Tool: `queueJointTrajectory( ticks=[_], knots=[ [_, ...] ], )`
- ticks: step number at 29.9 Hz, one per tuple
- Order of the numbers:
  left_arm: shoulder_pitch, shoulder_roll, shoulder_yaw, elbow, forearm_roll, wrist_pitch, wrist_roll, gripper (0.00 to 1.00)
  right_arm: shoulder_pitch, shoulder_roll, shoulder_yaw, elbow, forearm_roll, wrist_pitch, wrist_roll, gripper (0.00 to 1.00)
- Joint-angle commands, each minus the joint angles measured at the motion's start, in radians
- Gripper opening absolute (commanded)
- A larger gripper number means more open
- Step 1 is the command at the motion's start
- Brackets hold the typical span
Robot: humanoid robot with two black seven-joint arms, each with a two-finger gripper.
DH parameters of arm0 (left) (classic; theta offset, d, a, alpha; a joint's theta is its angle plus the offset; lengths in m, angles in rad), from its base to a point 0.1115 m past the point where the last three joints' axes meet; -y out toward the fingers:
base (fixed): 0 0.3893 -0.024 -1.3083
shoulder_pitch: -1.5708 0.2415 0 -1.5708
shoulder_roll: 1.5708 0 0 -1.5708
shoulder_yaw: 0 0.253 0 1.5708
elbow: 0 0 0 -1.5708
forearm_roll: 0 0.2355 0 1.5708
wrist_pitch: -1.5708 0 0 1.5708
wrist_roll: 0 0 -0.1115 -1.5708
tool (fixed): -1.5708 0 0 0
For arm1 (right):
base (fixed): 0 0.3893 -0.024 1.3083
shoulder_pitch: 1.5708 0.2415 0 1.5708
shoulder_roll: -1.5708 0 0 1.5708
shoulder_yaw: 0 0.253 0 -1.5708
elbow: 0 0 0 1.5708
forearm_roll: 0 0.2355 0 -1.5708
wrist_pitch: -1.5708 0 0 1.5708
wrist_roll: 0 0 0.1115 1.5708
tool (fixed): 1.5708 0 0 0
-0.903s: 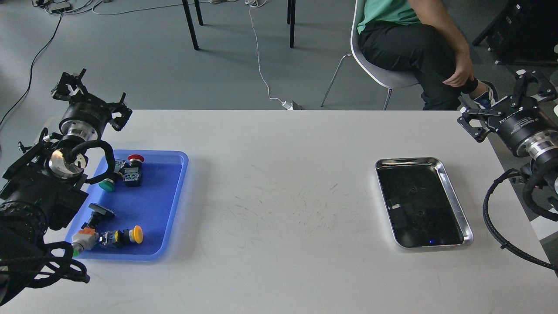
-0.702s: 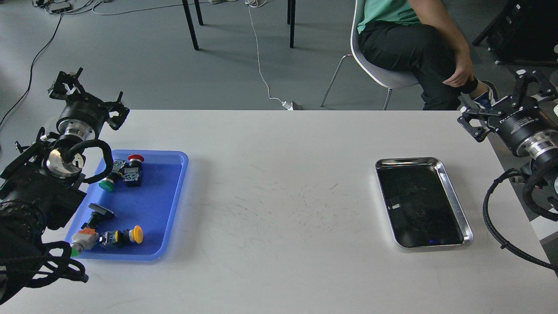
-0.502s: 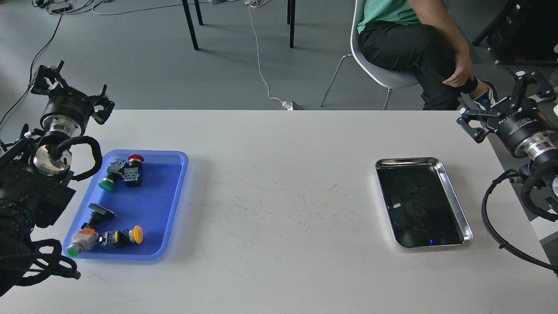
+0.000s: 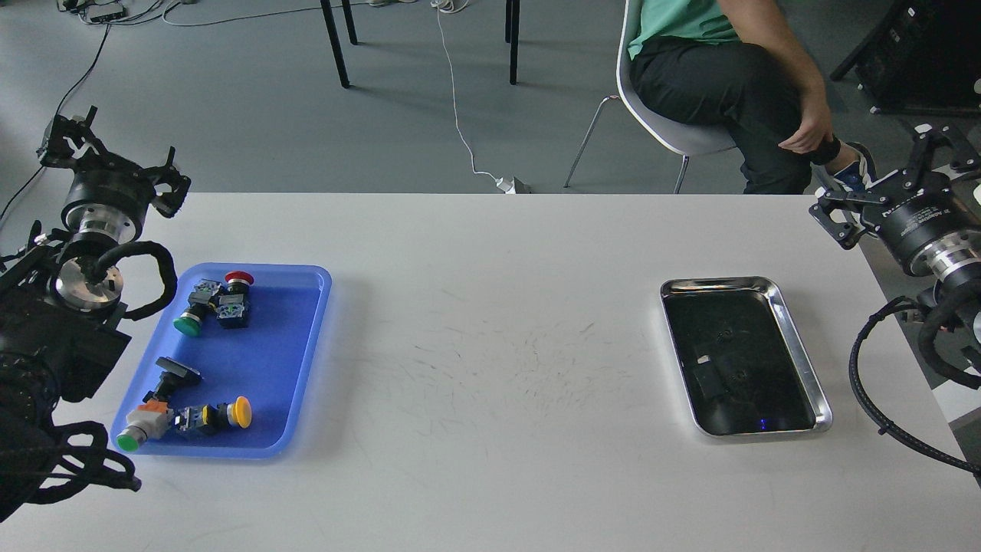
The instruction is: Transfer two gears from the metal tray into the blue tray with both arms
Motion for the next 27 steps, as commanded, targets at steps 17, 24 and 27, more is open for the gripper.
queueJointTrajectory(
  ticks=[17, 24, 27],
  knots=[
    [-0.015, -0.029, 0.003, -0.007, 0.014, 0.000, 0.052, 0.99, 0.002, 0.002, 0.006, 0.008, 0.000, -0.009, -0.001, 0.99],
    [-0.024, -0.032, 0.006, -0.008, 0.017, 0.000, 0.055, 0.99, 0.011, 0.025, 0.006, 0.009, 0.000, -0.017, -0.008, 0.99],
    [-0.026, -0.027, 0.040, -0.010, 0.037, 0.000, 0.052, 0.99, 0.014, 0.029, 0.006, 0.006, 0.000, -0.017, -0.009, 0.99]
  ],
)
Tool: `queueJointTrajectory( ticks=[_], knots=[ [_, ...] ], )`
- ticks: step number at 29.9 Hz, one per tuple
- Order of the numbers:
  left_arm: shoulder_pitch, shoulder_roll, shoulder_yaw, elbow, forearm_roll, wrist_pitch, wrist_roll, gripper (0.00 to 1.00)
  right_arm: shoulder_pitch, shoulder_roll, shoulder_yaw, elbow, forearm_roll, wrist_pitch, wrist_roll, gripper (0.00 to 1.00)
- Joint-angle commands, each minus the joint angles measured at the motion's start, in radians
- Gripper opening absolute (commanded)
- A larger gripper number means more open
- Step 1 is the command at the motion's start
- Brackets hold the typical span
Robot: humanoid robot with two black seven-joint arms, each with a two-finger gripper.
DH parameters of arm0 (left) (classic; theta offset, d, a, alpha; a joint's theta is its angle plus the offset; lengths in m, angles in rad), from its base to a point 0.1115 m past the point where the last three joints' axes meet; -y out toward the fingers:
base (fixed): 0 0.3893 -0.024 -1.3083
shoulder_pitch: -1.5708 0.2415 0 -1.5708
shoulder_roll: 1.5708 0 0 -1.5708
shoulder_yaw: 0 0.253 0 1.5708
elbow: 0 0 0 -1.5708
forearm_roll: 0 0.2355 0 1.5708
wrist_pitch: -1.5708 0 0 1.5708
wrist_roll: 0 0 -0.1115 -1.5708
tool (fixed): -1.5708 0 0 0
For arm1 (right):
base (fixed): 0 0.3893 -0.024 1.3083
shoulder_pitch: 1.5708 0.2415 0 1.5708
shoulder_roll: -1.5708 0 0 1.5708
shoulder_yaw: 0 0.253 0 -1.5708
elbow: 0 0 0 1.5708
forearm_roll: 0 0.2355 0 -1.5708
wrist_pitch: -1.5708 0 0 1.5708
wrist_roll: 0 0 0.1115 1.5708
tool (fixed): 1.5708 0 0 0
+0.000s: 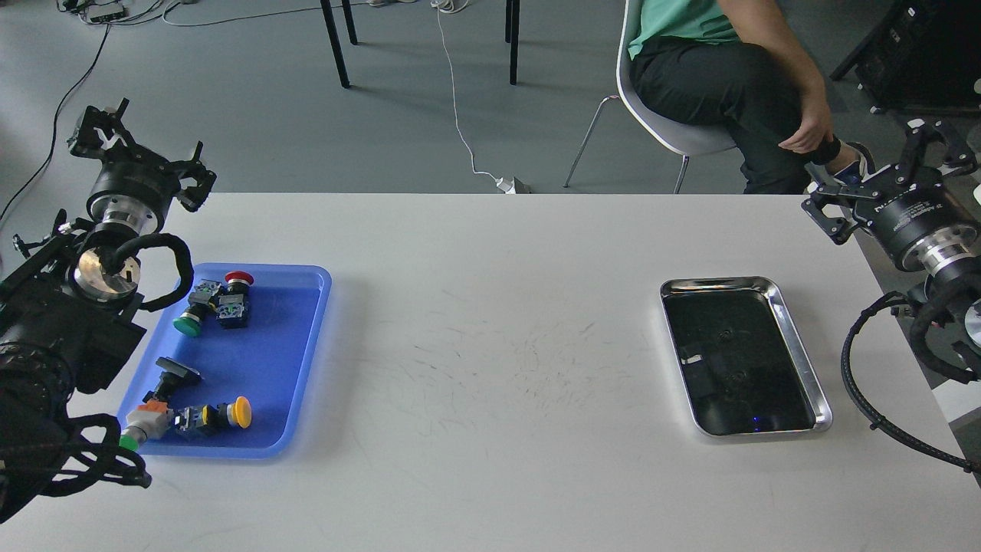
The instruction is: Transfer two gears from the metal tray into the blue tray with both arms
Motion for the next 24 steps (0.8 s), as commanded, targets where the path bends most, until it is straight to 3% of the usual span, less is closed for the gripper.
queueJointTrajectory(
  ticks=[1, 7, 12, 24],
  knots=[
    [-0.009, 0.003, 0.026, -0.001, 0.015, 0.000, -0.002, 0.99, 0.005, 0.005, 0.000, -0.003, 0.000, 0.000, -0.002, 0.99],
    [-0.021, 0.015, 0.026, -0.001, 0.013, 0.000, -0.007, 0.99, 0.005, 0.007, 0.000, -0.003, 0.000, 0.000, -0.003, 0.99],
    [-0.021, 0.017, 0.029, 0.000, 0.013, 0.000, -0.042, 0.99, 0.006, 0.007, 0.001, -0.006, 0.000, -0.004, -0.006, 0.99],
    [-0.007, 0.005, 0.030, 0.000, 0.011, 0.000, -0.031, 0.99, 0.008, 0.048, 0.001, -0.031, 0.000, -0.002, 0.004, 0.99]
  ],
)
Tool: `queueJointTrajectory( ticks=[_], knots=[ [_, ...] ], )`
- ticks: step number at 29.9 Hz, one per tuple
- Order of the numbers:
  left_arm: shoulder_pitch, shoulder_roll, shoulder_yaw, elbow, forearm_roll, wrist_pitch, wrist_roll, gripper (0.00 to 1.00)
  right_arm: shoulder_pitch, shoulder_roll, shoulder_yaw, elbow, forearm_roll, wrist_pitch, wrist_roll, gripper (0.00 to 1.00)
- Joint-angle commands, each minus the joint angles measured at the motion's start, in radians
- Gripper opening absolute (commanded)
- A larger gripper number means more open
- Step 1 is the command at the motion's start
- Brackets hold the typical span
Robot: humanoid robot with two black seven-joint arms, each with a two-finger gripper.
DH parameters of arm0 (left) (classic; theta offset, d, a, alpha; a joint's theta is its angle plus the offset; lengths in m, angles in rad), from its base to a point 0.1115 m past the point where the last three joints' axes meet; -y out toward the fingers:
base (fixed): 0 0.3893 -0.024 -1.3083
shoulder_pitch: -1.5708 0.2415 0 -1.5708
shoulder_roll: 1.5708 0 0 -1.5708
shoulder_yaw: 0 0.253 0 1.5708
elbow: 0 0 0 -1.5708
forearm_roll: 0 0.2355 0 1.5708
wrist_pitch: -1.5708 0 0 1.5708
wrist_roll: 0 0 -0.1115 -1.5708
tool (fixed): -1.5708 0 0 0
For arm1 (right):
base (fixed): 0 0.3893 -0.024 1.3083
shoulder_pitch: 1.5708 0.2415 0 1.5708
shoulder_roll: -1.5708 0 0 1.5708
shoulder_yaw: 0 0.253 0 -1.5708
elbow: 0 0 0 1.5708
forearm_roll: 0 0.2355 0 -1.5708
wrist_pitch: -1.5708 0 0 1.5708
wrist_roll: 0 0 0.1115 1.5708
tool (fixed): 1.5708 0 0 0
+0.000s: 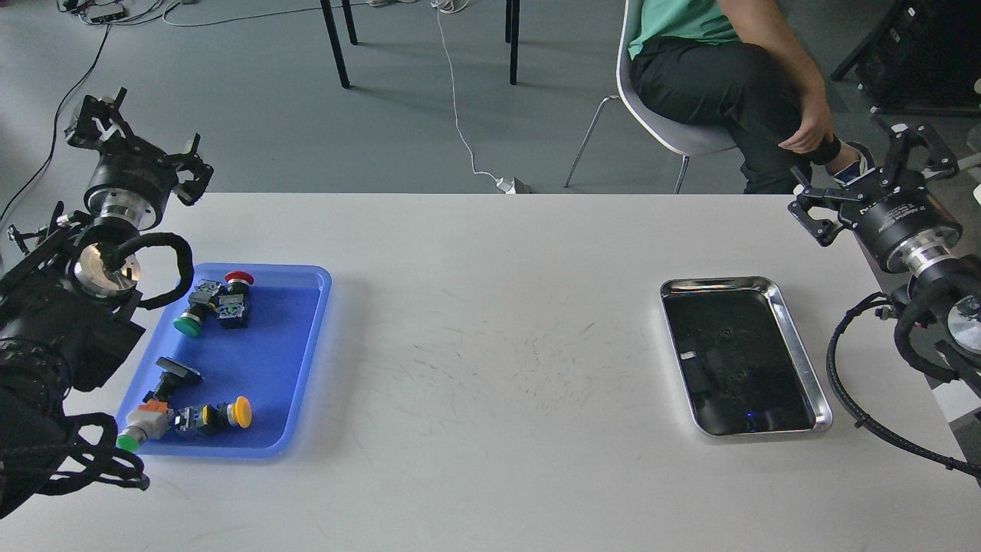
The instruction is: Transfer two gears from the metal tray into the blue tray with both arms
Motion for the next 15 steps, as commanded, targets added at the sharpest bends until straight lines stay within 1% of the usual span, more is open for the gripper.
queueJointTrajectory(
  ticks=[1, 7, 11, 15],
  knots=[
    [0.000, 0.007, -0.006, 0.000, -0.005, 0.000, 0.011, 0.99, 0.000, 0.013, 0.000, -0.010, 0.000, 0.000, 0.007, 0.99],
    [0.000, 0.002, -0.001, 0.000, -0.003, 0.000, 0.004, 0.99, -0.006, 0.015, -0.006, -0.010, 0.000, 0.009, 0.007, 0.99],
    [-0.001, 0.001, -0.001, 0.000, -0.003, 0.000, 0.005, 0.99, -0.008, 0.015, -0.002, -0.019, 0.000, 0.012, -0.002, 0.99],
    [0.000, -0.004, -0.001, 0.000, -0.003, 0.000, -0.003, 0.99, -0.005, 0.015, -0.003, -0.032, -0.001, 0.016, 0.006, 0.99]
  ],
)
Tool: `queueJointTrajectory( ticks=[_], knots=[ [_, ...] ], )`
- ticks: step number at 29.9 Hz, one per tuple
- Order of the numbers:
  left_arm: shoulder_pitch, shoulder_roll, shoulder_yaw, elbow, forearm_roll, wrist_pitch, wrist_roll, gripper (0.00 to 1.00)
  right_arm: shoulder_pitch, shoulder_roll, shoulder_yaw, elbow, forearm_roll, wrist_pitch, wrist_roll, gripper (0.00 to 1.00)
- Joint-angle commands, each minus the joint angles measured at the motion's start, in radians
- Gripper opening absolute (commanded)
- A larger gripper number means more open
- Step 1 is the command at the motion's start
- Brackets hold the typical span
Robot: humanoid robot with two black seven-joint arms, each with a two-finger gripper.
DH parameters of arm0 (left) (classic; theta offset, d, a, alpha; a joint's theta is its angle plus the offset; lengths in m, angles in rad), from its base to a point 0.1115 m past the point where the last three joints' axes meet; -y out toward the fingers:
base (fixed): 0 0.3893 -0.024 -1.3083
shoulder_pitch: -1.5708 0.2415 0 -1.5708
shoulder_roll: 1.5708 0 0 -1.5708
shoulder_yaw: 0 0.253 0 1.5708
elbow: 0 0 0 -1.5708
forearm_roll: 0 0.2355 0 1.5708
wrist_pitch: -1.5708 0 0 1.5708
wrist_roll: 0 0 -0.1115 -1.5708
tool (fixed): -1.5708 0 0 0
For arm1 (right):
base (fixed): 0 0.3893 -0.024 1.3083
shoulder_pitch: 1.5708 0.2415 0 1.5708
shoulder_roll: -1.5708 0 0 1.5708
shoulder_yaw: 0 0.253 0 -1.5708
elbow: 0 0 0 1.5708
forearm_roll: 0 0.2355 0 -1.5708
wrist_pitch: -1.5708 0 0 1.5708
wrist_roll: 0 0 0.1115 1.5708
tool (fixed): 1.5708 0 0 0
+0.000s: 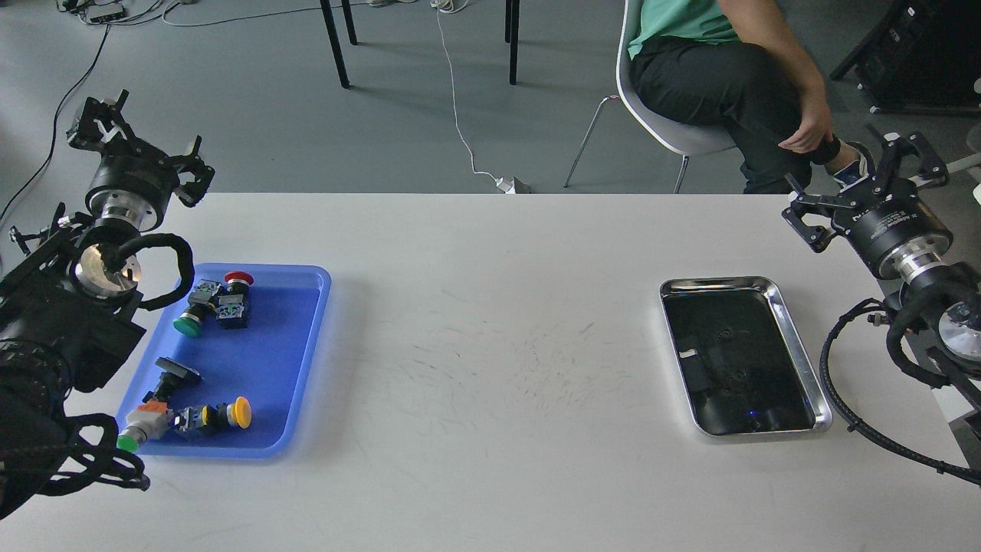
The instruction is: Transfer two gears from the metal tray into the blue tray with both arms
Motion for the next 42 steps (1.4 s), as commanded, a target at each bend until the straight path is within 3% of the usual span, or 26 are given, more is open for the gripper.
queueJointTrajectory(
  ticks=[1, 7, 18, 33, 42],
  knots=[
    [0.000, -0.004, 0.000, 0.000, -0.001, 0.000, -0.006, 0.99, 0.004, 0.000, -0.003, -0.005, -0.001, 0.003, 0.006, 0.99],
    [0.000, -0.015, 0.000, 0.001, -0.001, 0.000, -0.009, 0.99, 0.008, 0.000, -0.010, -0.013, -0.001, 0.029, 0.006, 0.99],
    [0.000, -0.014, 0.000, 0.001, -0.001, 0.000, -0.064, 0.99, 0.011, -0.011, -0.017, -0.013, -0.001, 0.031, -0.005, 0.99],
    [0.008, -0.014, 0.001, 0.000, 0.007, 0.000, -0.044, 0.99, 0.012, -0.028, -0.032, -0.005, -0.003, 0.031, -0.011, 0.99],
    [0.008, -0.007, 0.003, 0.001, 0.010, 0.000, -0.053, 0.99, 0.017, -0.063, -0.039, 0.012, -0.065, 0.021, -0.012, 0.99]
  ],
)
